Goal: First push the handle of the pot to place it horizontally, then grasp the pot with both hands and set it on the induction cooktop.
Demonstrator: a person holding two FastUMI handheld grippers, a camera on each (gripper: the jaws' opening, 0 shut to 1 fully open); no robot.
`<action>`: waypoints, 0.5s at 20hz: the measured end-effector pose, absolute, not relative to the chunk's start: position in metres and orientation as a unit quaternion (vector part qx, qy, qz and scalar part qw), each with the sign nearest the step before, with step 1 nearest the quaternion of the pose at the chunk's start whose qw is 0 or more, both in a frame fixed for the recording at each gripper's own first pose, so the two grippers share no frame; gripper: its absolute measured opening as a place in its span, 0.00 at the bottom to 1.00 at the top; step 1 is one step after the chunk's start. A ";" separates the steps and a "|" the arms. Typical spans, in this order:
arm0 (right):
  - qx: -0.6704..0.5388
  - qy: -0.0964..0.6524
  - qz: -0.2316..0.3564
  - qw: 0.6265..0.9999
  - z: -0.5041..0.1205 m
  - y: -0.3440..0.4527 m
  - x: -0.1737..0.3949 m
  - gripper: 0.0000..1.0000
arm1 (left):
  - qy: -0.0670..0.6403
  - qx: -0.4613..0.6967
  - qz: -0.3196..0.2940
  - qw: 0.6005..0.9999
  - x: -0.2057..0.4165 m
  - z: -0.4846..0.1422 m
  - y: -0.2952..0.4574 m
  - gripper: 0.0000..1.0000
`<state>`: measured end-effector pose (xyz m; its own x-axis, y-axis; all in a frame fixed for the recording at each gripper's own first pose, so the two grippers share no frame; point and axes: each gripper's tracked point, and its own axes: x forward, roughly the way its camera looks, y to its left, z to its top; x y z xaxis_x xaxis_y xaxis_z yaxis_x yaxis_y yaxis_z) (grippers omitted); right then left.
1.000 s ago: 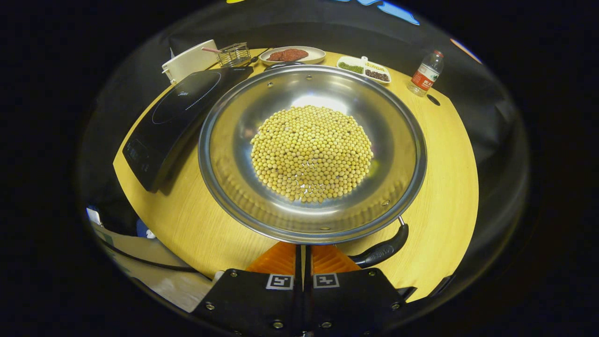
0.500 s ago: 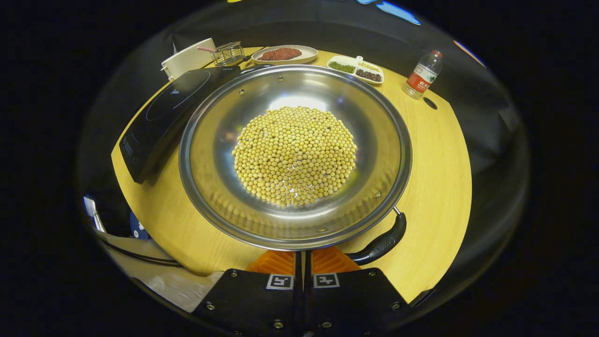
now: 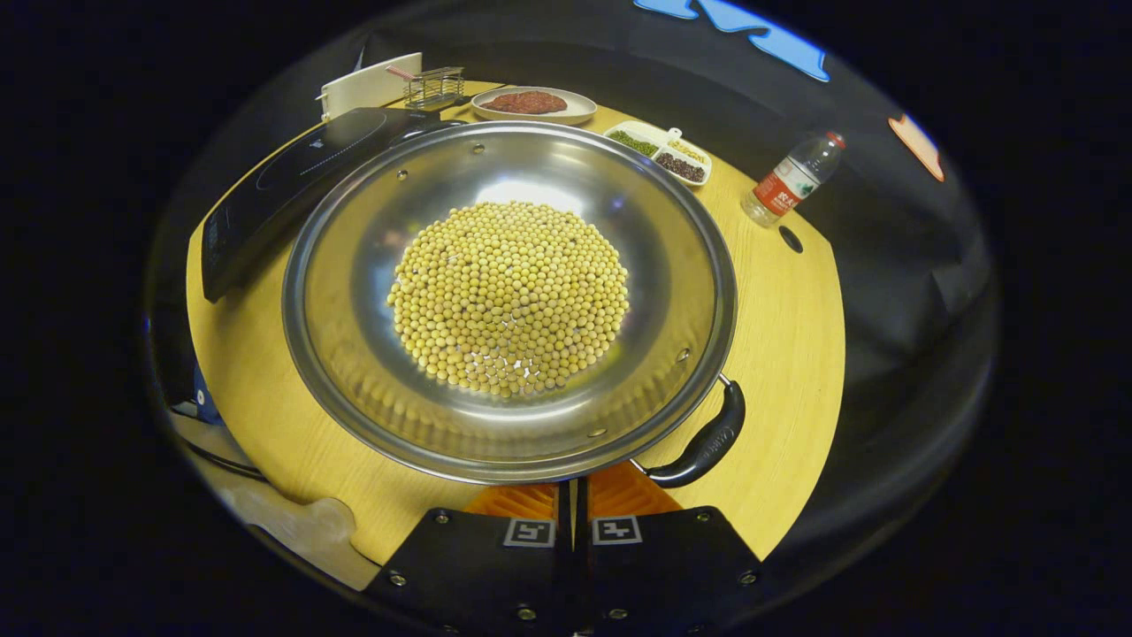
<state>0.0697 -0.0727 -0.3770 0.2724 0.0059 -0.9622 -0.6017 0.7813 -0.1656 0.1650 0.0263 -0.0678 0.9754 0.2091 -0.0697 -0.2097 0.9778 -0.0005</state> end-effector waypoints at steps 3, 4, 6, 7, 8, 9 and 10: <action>-0.289 0.547 0.204 0.759 -0.378 -0.076 0.083 0.01 | 0.035 -0.001 0.113 0.993 0.164 -0.067 0.029 0.94; -0.296 0.540 0.203 0.761 -0.378 -0.077 0.088 0.01 | 0.035 0.000 0.115 0.993 0.162 -0.067 0.031 0.94; -0.304 0.528 0.200 0.768 -0.379 -0.078 0.098 0.01 | 0.036 0.002 0.119 0.992 0.161 -0.068 0.035 0.94; -0.308 0.522 0.199 0.770 -0.380 -0.078 0.104 0.01 | 0.036 0.003 0.121 0.992 0.160 -0.068 0.036 0.94; -0.312 0.517 0.198 0.772 -0.379 -0.078 0.107 0.01 | 0.037 0.003 0.124 0.992 0.160 -0.069 0.037 0.94; -0.317 0.513 0.198 0.773 -0.379 -0.077 0.110 0.01 | 0.038 0.004 0.126 0.991 0.159 -0.069 0.038 0.94; -0.321 0.508 0.199 0.774 -0.380 -0.075 0.113 0.01 | 0.038 0.005 0.127 0.991 0.157 -0.069 0.040 0.94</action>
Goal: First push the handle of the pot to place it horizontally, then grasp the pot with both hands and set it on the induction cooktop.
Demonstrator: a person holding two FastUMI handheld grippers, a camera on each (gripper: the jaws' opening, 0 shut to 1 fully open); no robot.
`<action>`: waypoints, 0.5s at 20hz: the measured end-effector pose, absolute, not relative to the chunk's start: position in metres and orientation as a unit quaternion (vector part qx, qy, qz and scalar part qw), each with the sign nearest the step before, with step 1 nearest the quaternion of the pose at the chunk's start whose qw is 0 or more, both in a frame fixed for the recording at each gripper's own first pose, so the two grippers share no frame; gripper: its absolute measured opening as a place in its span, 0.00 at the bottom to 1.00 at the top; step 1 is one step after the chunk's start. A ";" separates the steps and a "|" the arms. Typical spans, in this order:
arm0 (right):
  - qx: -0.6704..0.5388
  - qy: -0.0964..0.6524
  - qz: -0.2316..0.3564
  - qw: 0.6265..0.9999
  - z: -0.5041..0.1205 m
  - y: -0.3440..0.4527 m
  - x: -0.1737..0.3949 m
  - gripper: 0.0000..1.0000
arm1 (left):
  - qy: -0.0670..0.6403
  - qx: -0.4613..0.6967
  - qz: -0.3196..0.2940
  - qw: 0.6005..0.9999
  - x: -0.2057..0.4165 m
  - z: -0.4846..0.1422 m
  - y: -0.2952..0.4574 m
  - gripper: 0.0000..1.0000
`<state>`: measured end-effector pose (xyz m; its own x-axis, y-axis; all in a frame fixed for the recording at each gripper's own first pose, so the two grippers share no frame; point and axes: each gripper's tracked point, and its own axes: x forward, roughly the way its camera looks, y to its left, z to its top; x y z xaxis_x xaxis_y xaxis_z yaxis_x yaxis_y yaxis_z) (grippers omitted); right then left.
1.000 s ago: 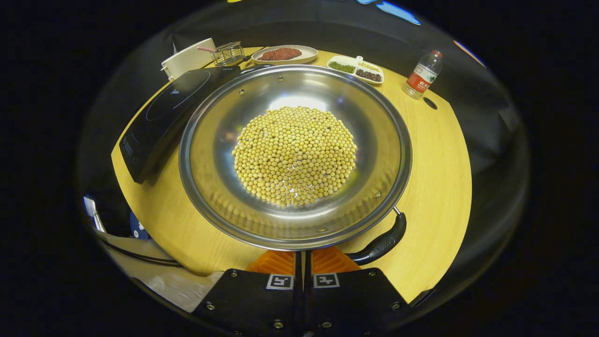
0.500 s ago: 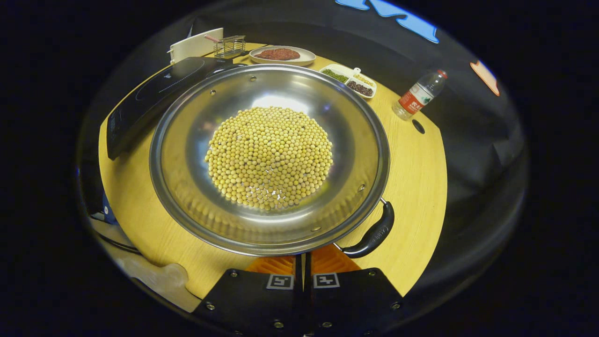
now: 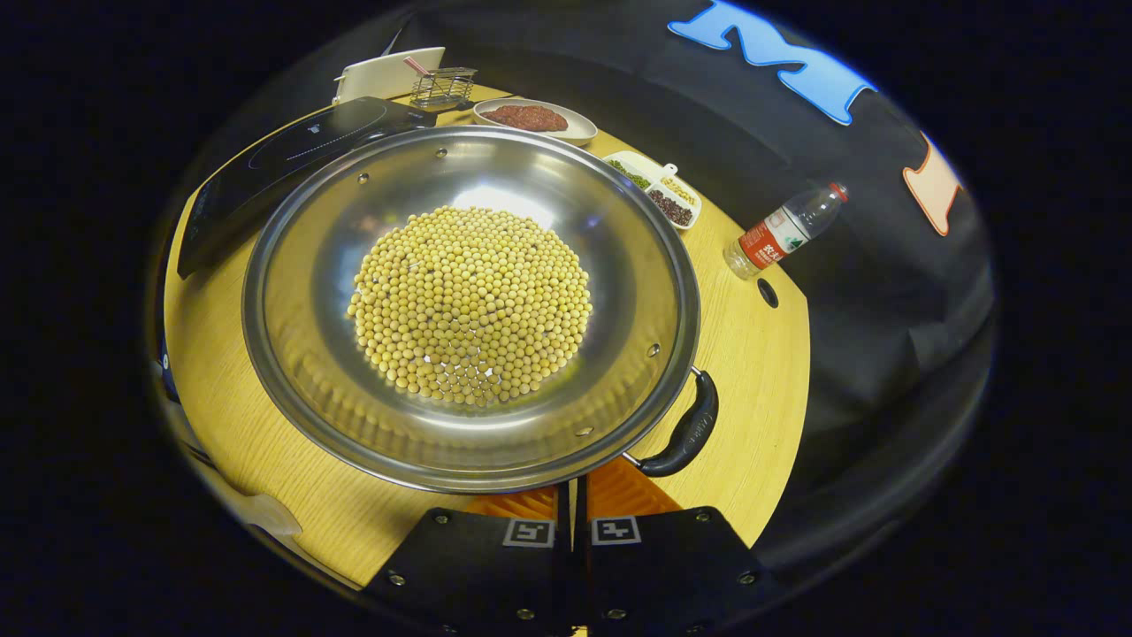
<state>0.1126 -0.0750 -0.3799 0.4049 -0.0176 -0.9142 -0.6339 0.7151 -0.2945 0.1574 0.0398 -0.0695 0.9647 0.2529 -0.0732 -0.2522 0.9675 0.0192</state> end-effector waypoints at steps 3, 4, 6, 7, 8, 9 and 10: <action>-0.334 0.495 0.199 0.777 -0.381 -0.070 0.122 0.01 | 0.037 0.008 0.132 0.991 0.158 -0.068 0.042 0.94; -0.335 0.492 0.196 0.779 -0.383 -0.071 0.125 0.01 | 0.036 0.009 0.133 0.990 0.157 -0.069 0.043 0.94; -0.335 0.485 0.181 0.787 -0.382 -0.076 0.134 0.01 | 0.038 0.009 0.136 0.990 0.155 -0.069 0.046 0.94; -0.333 0.483 0.173 0.792 -0.380 -0.078 0.137 0.01 | 0.039 0.009 0.136 0.990 0.154 -0.070 0.046 0.94; -0.330 0.480 0.165 0.796 -0.378 -0.081 0.140 0.01 | 0.040 0.009 0.136 0.990 0.155 -0.072 0.045 0.94; -0.326 0.477 0.158 0.800 -0.377 -0.083 0.143 0.01 | 0.041 0.010 0.135 0.990 0.156 -0.073 0.045 0.94; -0.319 0.475 0.153 0.806 -0.374 -0.085 0.144 0.01 | 0.043 0.011 0.133 0.990 0.156 -0.075 0.044 0.94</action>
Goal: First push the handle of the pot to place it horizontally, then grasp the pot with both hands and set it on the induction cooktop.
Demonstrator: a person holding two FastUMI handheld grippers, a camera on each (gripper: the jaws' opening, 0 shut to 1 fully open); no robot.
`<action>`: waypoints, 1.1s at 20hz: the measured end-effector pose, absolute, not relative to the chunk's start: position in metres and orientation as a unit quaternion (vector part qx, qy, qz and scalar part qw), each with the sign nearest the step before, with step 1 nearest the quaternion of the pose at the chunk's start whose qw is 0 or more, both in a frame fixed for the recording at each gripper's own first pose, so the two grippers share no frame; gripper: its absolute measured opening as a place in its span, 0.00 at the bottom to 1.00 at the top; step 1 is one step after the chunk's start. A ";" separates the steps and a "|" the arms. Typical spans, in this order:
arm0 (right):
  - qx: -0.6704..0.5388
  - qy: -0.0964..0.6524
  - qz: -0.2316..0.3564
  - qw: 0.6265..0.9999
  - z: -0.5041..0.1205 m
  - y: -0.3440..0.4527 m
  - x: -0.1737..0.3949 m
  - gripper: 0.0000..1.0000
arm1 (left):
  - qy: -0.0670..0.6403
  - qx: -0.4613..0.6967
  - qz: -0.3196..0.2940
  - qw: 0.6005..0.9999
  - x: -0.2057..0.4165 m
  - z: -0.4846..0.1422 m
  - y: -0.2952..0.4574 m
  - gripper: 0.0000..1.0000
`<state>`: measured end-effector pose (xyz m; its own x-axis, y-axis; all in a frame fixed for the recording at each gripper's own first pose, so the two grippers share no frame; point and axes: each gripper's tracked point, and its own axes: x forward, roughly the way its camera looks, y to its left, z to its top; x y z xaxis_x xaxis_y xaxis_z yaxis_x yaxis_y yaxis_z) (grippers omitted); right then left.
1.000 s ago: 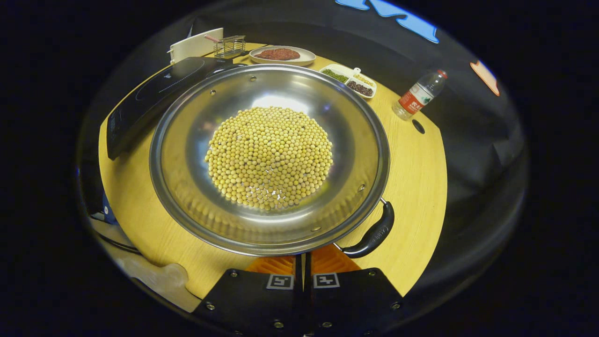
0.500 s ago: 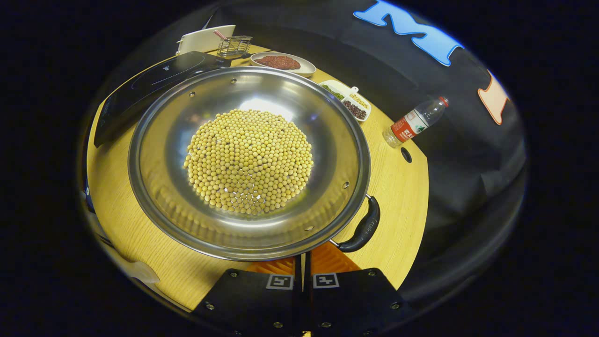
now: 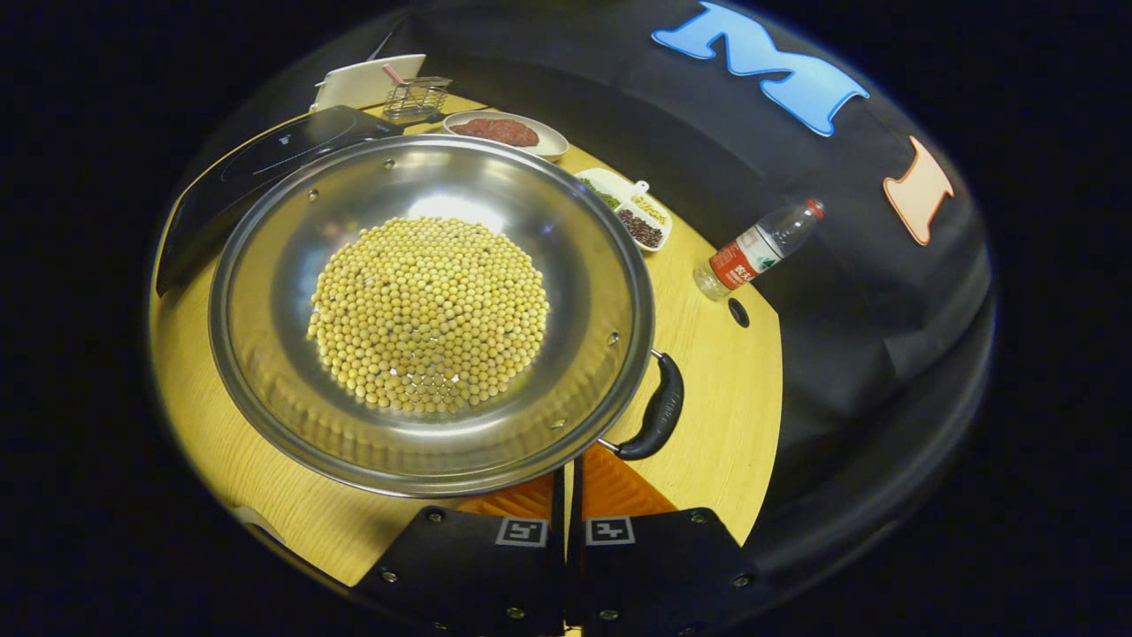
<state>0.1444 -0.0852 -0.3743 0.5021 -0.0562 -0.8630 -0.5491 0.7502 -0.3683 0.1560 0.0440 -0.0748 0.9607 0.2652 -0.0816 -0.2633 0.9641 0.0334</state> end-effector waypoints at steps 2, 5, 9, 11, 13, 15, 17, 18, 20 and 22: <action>-0.292 0.476 0.146 0.816 -0.369 -0.088 0.142 0.02 | 0.045 0.012 0.127 0.991 0.161 -0.077 0.038 0.94; -0.262 0.469 0.121 0.834 -0.356 -0.097 0.142 0.12 | 0.049 0.013 0.114 0.992 0.168 -0.083 0.028 0.97; -0.202 0.458 0.094 0.860 -0.336 -0.106 0.139 0.68 | 0.058 0.016 0.093 0.994 0.180 -0.094 0.013 1.00; -0.158 0.445 0.074 0.879 -0.324 -0.108 0.142 0.97 | 0.065 0.014 0.081 0.995 0.186 -0.102 0.006 1.00; -0.116 0.429 0.060 0.894 -0.313 -0.107 0.146 0.98 | 0.077 0.011 0.067 0.995 0.192 -0.112 -0.003 1.00; -0.081 0.413 0.052 0.906 -0.305 -0.106 0.149 0.98 | 0.093 0.009 0.052 0.994 0.198 -0.127 -0.011 1.00; -0.058 0.401 0.049 0.913 -0.300 -0.105 0.152 0.98 | 0.114 0.005 0.038 0.993 0.202 -0.147 -0.020 1.00; -0.049 0.397 0.049 0.915 -0.298 -0.103 0.154 0.98 | 0.127 0.002 0.031 0.991 0.204 -0.157 -0.025 0.99; -0.037 0.395 0.052 0.916 -0.297 -0.099 0.155 0.98 | 0.157 -0.009 0.014 0.988 0.206 -0.182 -0.037 0.94; -0.026 0.395 0.053 0.917 -0.298 -0.096 0.158 0.98 | 0.185 -0.008 0.004 0.983 0.208 -0.204 -0.045 0.99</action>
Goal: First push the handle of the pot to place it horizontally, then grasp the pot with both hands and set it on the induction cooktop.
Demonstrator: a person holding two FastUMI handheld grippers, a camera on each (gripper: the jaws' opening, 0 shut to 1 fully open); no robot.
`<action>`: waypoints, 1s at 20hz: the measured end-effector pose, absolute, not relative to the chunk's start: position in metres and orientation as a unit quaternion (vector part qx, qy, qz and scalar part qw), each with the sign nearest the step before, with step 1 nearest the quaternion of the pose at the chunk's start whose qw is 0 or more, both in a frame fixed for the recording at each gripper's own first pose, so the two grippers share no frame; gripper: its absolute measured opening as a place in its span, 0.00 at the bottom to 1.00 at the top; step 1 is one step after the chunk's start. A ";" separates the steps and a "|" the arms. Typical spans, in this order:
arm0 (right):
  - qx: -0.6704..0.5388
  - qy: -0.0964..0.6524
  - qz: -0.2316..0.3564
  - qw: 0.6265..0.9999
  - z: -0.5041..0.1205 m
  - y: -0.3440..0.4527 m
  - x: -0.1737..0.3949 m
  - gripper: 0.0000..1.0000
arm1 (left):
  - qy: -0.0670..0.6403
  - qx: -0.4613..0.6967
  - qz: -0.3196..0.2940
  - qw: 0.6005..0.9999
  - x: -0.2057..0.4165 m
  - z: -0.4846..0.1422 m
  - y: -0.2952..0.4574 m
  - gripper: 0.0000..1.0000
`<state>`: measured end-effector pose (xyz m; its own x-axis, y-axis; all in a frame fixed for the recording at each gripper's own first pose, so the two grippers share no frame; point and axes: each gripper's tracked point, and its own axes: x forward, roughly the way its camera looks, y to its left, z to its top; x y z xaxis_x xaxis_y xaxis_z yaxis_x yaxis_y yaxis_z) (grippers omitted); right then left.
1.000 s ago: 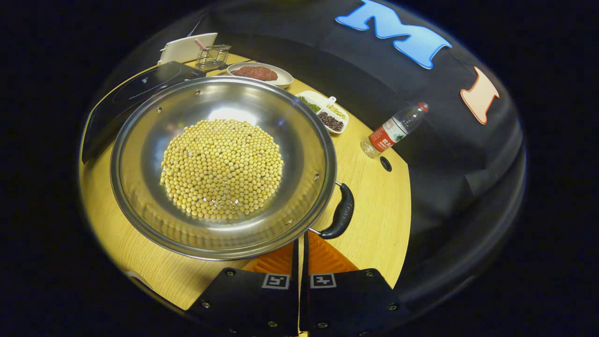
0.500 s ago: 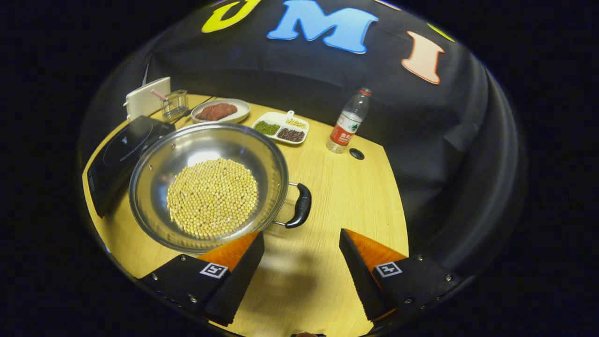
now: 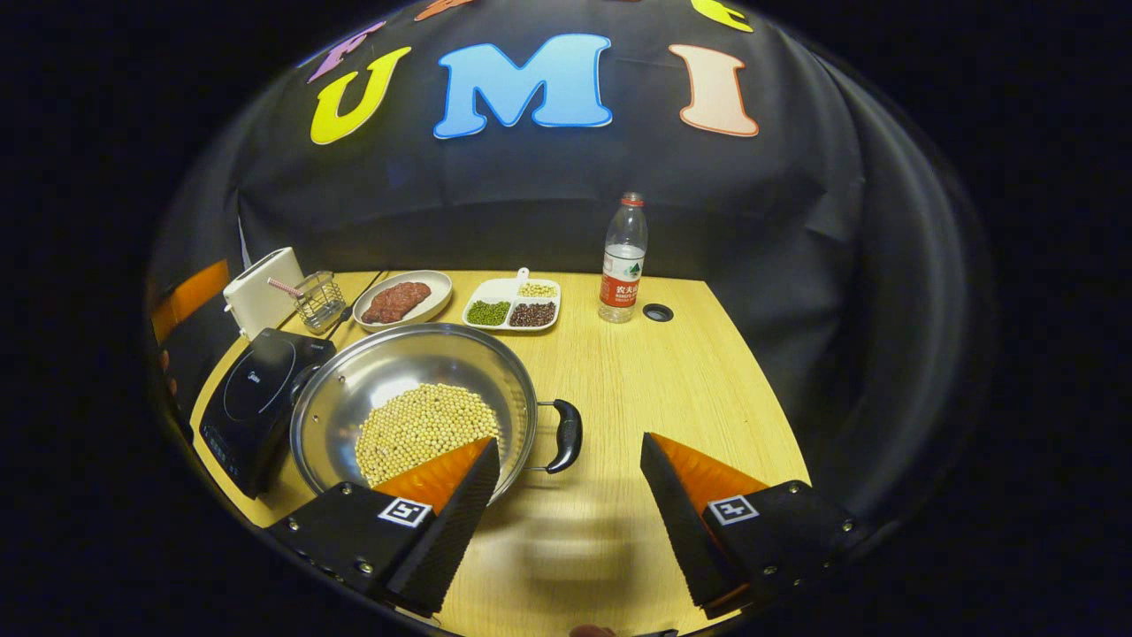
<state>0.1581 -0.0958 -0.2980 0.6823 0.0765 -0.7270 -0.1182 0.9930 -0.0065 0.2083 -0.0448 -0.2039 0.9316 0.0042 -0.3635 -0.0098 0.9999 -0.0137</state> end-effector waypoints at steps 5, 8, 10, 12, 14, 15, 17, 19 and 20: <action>-0.002 0.401 0.066 0.914 -0.307 -0.082 0.165 0.98 | 0.248 0.000 -0.023 0.969 0.209 -0.259 -0.065 1.00; 0.005 0.408 0.069 0.910 -0.312 -0.078 0.170 0.98 | 0.280 -0.006 -0.025 0.960 0.212 -0.286 -0.068 1.00; 0.011 0.412 0.072 0.908 -0.316 -0.074 0.173 0.98 | 0.299 -0.012 -0.022 0.954 0.215 -0.300 -0.066 1.00; 0.016 0.418 0.072 0.905 -0.321 -0.072 0.175 0.98 | 0.315 -0.019 -0.022 0.949 0.217 -0.314 -0.066 1.00; 0.019 0.426 0.071 0.902 -0.326 -0.072 0.177 0.98 | 0.332 -0.022 -0.025 0.943 0.219 -0.327 -0.067 0.95; 0.020 0.430 0.070 0.900 -0.330 -0.071 0.178 0.98 | 0.340 -0.023 -0.027 0.940 0.219 -0.333 -0.068 1.00; 0.021 0.436 0.069 0.897 -0.335 -0.070 0.180 0.98 | 0.354 -0.026 -0.030 0.935 0.219 -0.341 -0.068 1.00; 0.021 0.440 0.068 0.895 -0.340 -0.069 0.181 0.98 | 0.367 -0.029 -0.031 0.929 0.221 -0.353 -0.068 1.00; 0.021 0.442 0.067 0.894 -0.343 -0.069 0.181 0.98 | 0.372 -0.030 -0.031 0.927 0.221 -0.358 -0.068 1.00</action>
